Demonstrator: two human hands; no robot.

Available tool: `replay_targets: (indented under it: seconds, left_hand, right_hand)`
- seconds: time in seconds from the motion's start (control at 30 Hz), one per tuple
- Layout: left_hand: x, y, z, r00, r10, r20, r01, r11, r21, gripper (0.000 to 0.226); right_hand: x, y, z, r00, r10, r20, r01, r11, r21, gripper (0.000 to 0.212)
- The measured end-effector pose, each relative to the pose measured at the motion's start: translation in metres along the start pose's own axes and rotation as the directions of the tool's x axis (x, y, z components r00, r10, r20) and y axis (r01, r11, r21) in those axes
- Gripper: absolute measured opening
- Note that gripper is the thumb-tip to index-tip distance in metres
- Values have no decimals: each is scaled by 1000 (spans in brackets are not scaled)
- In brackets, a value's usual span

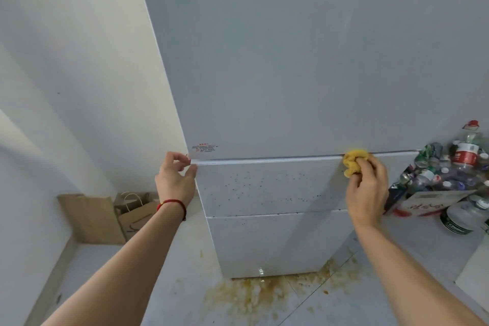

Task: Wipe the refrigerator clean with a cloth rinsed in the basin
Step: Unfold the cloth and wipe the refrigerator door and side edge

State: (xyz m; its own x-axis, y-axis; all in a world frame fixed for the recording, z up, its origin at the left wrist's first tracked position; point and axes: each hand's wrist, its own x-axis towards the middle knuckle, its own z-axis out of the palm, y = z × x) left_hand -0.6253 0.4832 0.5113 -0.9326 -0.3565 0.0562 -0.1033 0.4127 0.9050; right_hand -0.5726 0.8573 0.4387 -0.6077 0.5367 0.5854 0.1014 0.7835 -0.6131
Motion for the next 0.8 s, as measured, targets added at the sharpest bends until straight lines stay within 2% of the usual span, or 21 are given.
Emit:
replay_targets:
  seconds: [0.1, 0.23, 0.27, 0.3, 0.37, 0.47, 0.5, 0.53, 0.57, 0.6, 0.63, 0.67, 0.73, 0.8]
  left_hand:
    - [2, 1, -7, 997, -7, 79, 9, 1000, -26, 24]
    - [8, -10, -24, 963, -4, 271, 16, 999, -40, 45]
    - [9, -15, -28, 960, 7, 279, 4, 999, -37, 47]
    - [10, -21, -35, 962, 21, 273, -11, 999, -38, 47]
    - [11, -35, -49, 970, 30, 240, -17, 998, -55, 45]
    - [13, -59, -72, 981, -30, 191, 45, 996, -73, 40]
    - [14, -68, -83, 984, -47, 173, 62, 994, -87, 38]
    - [14, -77, -93, 986, -64, 157, 81, 991, -105, 37]
    - [15, -84, -102, 986, -90, 142, 108, 986, -128, 35]
    - [15, -91, -113, 985, -114, 128, 134, 979, -156, 33]
    - [14, -98, -122, 982, -137, 127, 159, 970, -182, 30]
    - [10, -103, -131, 976, -159, 146, 188, 960, -209, 28]
    - [-2, -110, -147, 950, -244, 195, 295, 906, -303, 26]
    - [-20, -110, -158, 897, -326, 298, 428, 809, -403, 22]
  right_hand:
    - [-47, -62, 39, 993, -105, 55, 95, 983, 160, 36]
    - [-101, -155, 80, 962, -204, 183, 158, 958, 239, 37]
    - [-109, -177, 86, 958, -195, 210, 137, 956, 260, 34]
    - [-117, -203, 90, 949, -149, 278, 52, 943, 329, 28]
    - [-126, -253, 97, 921, -194, 337, 88, 948, 305, 15]
    - [-143, -287, 118, 831, -346, 435, 196, 915, 353, 24]
    - [-149, -295, 125, 776, -439, 454, 335, 896, 294, 33]
    - [-152, -299, 131, 728, -481, 490, 386, 877, 286, 38]
    - [-154, -301, 135, 716, -462, 524, 331, 885, 328, 39]
    - [-158, -309, 134, 727, -389, 566, 171, 901, 399, 40]
    - [-160, -314, 128, 742, -297, 601, -27, 883, 469, 40]
    - [-161, -319, 119, 728, -172, 664, -276, 813, 513, 39]
    - [-169, -329, 109, 550, -43, 834, -706, 509, 492, 31]
    - [-177, -331, 101, 343, -37, 939, -909, 241, 341, 21]
